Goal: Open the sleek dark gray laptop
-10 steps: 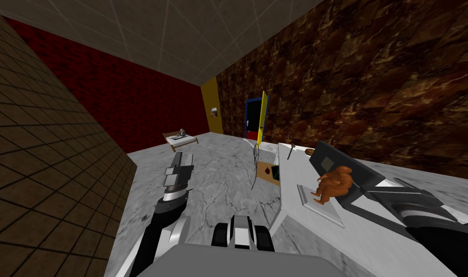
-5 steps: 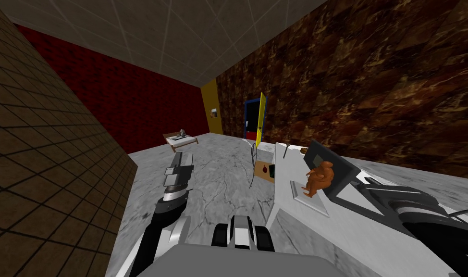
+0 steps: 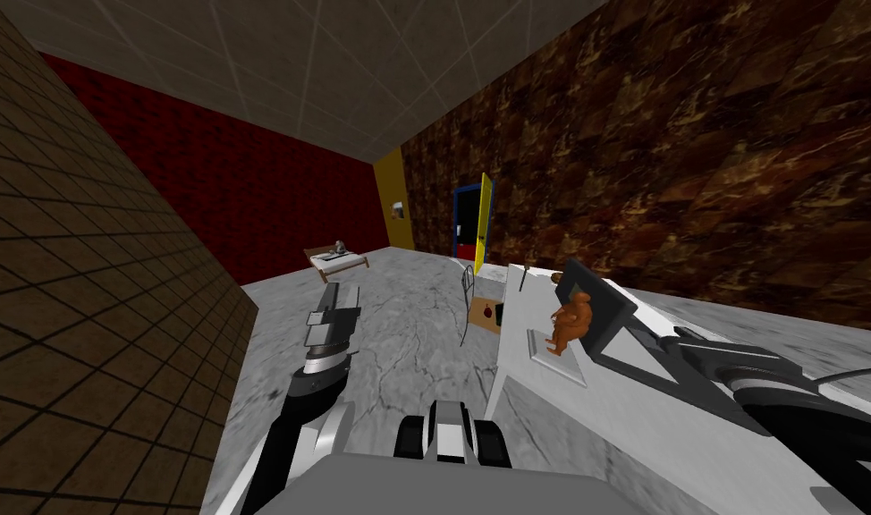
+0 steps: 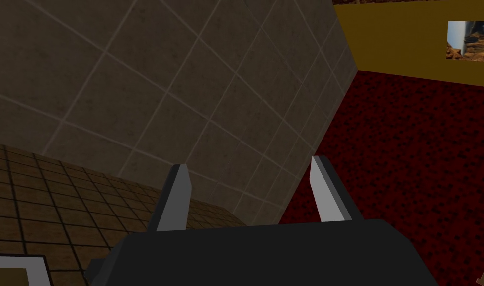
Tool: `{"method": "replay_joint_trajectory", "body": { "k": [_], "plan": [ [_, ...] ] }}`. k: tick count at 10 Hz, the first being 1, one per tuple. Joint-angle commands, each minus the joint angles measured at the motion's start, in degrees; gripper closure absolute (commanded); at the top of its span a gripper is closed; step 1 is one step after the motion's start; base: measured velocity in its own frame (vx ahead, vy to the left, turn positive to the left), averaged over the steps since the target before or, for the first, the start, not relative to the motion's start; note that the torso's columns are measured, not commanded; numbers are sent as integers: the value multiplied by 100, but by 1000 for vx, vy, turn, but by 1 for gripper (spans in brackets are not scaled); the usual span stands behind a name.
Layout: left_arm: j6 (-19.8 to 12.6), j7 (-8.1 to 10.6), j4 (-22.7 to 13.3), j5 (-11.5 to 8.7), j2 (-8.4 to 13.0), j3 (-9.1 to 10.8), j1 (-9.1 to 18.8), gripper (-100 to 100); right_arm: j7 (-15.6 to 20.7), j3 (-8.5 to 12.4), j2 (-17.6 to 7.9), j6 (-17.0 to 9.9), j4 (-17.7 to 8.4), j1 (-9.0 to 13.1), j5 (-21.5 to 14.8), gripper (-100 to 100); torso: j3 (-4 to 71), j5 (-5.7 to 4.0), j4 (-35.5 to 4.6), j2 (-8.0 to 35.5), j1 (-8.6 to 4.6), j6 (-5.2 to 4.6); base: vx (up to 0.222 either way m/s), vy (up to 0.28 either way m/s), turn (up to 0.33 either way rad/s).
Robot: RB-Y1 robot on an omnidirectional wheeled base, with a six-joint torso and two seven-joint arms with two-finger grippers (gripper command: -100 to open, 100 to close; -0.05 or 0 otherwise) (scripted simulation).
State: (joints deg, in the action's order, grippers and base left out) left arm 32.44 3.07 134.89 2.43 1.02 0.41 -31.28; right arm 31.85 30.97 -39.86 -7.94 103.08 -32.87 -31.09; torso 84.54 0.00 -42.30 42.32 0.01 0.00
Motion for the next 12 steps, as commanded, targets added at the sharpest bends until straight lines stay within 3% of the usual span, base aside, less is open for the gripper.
{"method": "replay_joint_trajectory", "body": {
  "k": [1, 12],
  "plan": [
    [0, 0, 0, 0, 0, 0, 0, 0, 122, -3, -21, -64, 48, -63, -152, -100, 5, 2, 2, -10, 10, 0, 12, 11, 29],
    [0, 0, 0, 0, -1, -1, -1, 0, 1173, -49, -134, -539, 355, -532, -1348, -100, 14, -7, 9, -23, -8, 13, 39, 40, 34]
  ]
}}
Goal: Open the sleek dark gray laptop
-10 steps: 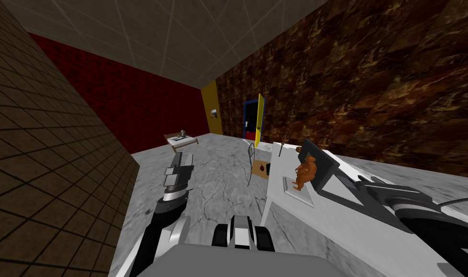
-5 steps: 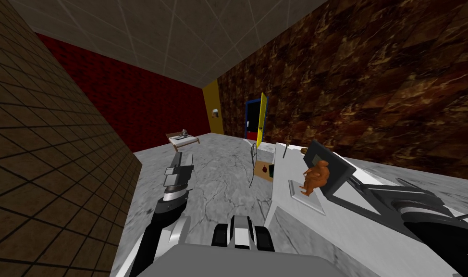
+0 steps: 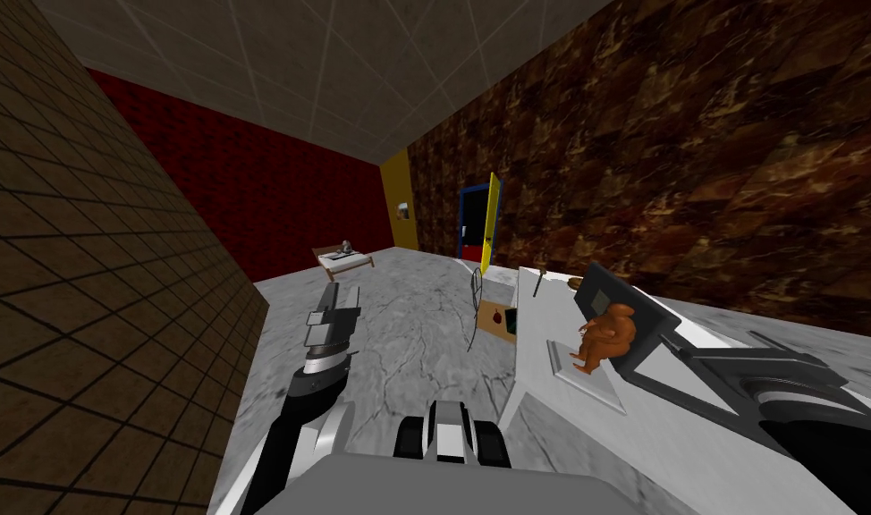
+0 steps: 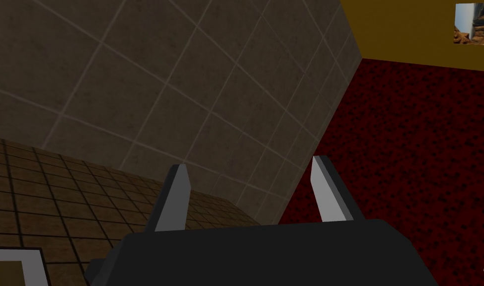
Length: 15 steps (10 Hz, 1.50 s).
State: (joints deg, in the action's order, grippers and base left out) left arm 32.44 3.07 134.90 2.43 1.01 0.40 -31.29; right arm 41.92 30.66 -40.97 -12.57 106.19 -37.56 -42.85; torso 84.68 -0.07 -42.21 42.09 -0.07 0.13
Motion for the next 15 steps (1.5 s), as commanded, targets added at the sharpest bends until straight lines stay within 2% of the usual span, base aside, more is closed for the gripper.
{"method": "replay_joint_trajectory", "body": {
  "k": [1, 3, 5, 6, 7, 8, 15],
  "plan": [
    [0, 0, 0, 0, 0, 0, 0, 0, 254, -24, -31, -116, 65, -101, -272, -100, 0, 0, 0, 1, 1, 0, 31, 38, 36],
    [0, 0, 0, 0, 0, 0, 0, 0, 444, -37, -46, -203, 106, -183, -490, -100, -1, 0, -1, 1, -1, 1, 40, 35, 31],
    [0, 0, 0, 0, 0, 0, 0, 0, 403, -27, -35, -189, 99, -175, -441, -100, -4, -1, -3, 8, -9, -3, 8, 11, -6],
    [0, 0, 0, 0, 0, 0, 0, 0, 367, 55, -172, -210, 119, -279, -324, 100, -9, -2, -5, 14, -11, -6, 84, -24, -1],
    [0, 0, 0, 0, 1, 1, -1, 0, 382, 17, -114, -189, 103, -241, -371, 100, 4, 5, -3, -6, -15, -9, 53, -17, 2],
    [0, 0, 0, 0, 1, 1, 0, 0, 228, 20, 6, -102, -2, -46, -258, 100, -2, 7, -5, 10, -1, -11, -52, -30, 28],
    [0, 0, 0, 0, 1, 1, 1, 0, -291, 11, 456, 197, -372, 665, 102, 100, -1, 10, -3, 5, 17, -12, -106, -81, -15]
  ]
}}
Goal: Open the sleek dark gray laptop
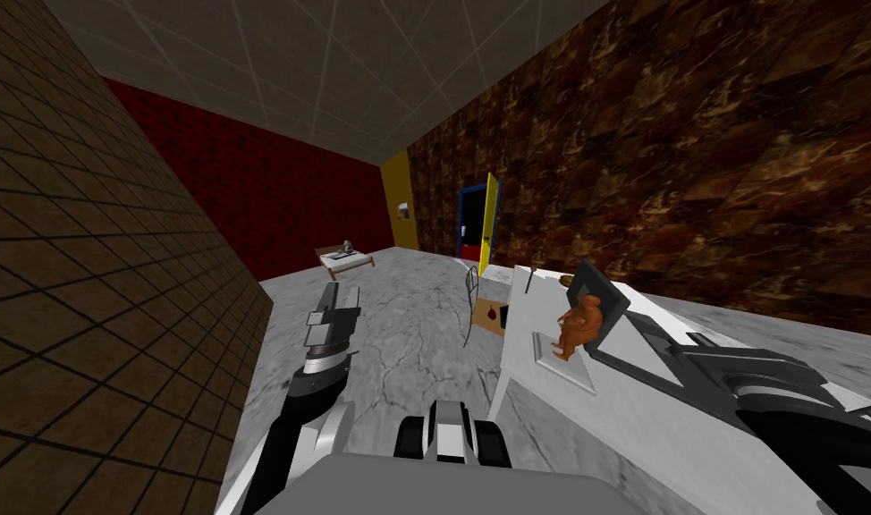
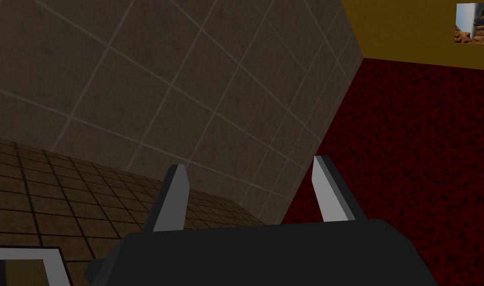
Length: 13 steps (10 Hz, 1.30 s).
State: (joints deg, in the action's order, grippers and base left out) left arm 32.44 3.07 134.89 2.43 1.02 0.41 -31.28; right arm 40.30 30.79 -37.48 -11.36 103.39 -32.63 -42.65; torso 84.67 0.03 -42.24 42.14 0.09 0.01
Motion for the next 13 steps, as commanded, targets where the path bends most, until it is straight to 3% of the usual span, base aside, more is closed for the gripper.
{"method": "replay_joint_trajectory", "body": {
  "k": [1, 2, 3, 13],
  "plan": [
    [0, 0, 0, 0, 0, 0, 0, 0, -203, -4, 171, 118, -145, 273, 133, 100, -6, 0, -3, 8, 0, -1, -90, -63, -9],
    [0, 0, 0, 0, 0, 0, 0, 0, -148, -4, 122, 82, -115, 212, 104, 100, -11, -1, -5, 15, -3, -1, -40, -27, 0],
    [0, 0, 0, 0, 0, 0, 0, 0, -146, 55, -24, 13, -93, 60, 184, -100, -5, 0, -3, 5, 4, -1, 84, 58, -3],
    [1, 0, 1, 0, -1, -1, -2, 0, -65, 339, -781, -393, 2, -755, 588, -100, -7, -3, -3, 9, -10, 0, 122, 114, -4]
  ]
}}
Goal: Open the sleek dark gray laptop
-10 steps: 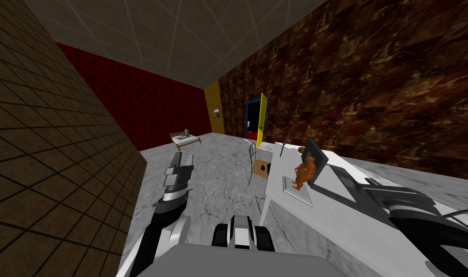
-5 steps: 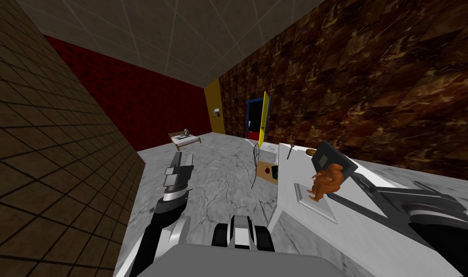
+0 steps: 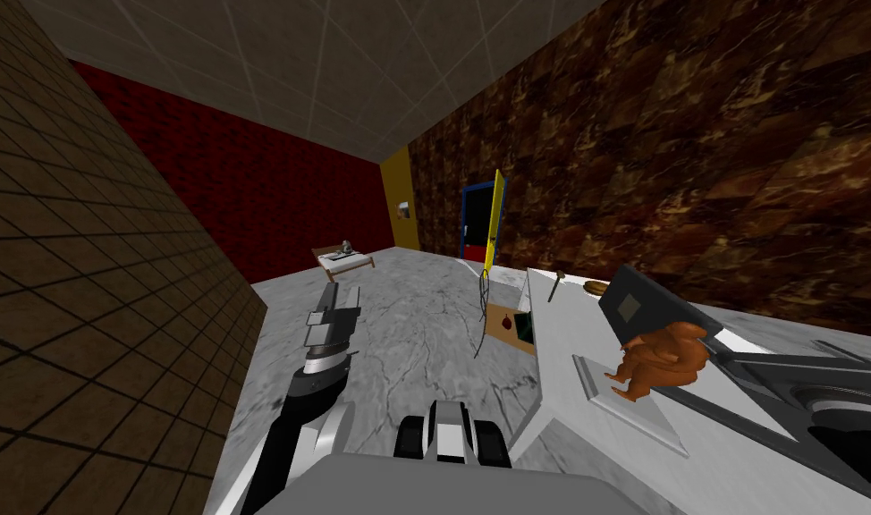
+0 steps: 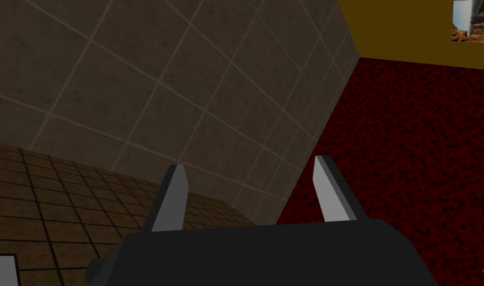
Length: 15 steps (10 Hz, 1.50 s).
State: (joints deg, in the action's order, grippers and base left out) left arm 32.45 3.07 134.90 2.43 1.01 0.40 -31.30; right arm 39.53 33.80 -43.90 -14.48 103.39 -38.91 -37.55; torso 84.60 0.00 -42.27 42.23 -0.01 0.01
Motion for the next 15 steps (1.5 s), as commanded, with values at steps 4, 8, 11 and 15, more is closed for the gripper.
{"method": "replay_joint_trajectory", "body": {
  "k": [4, 8, 11, 15],
  "plan": [
    [-1, 0, -1, 0, 1, 1, 2, 0, -155, 33, -20, 41, -127, 105, 182, 100, -14, -5, -7, 21, -13, -1, 0, 3, -6],
    [-1, 0, -1, 0, 2, 1, 3, 0, -645, 58, 204, 291, -422, 596, 599, 100, -11, -2, -6, 16, -3, -1, -130, -105, -17],
    [-1, 0, -1, 0, 1, 1, 2, 0, -741, 64, 268, 349, -492, 711, 679, 100, 6, 3, 3, -10, 12, 0, -86, -72, -9],
    [0, 0, 0, 0, 0, 0, 0, 0, -417, 90, 93, 131, -287, 315, 401, -100, 14, 7, 7, -22, 21, 1, 119, 84, 2]
  ]
}}
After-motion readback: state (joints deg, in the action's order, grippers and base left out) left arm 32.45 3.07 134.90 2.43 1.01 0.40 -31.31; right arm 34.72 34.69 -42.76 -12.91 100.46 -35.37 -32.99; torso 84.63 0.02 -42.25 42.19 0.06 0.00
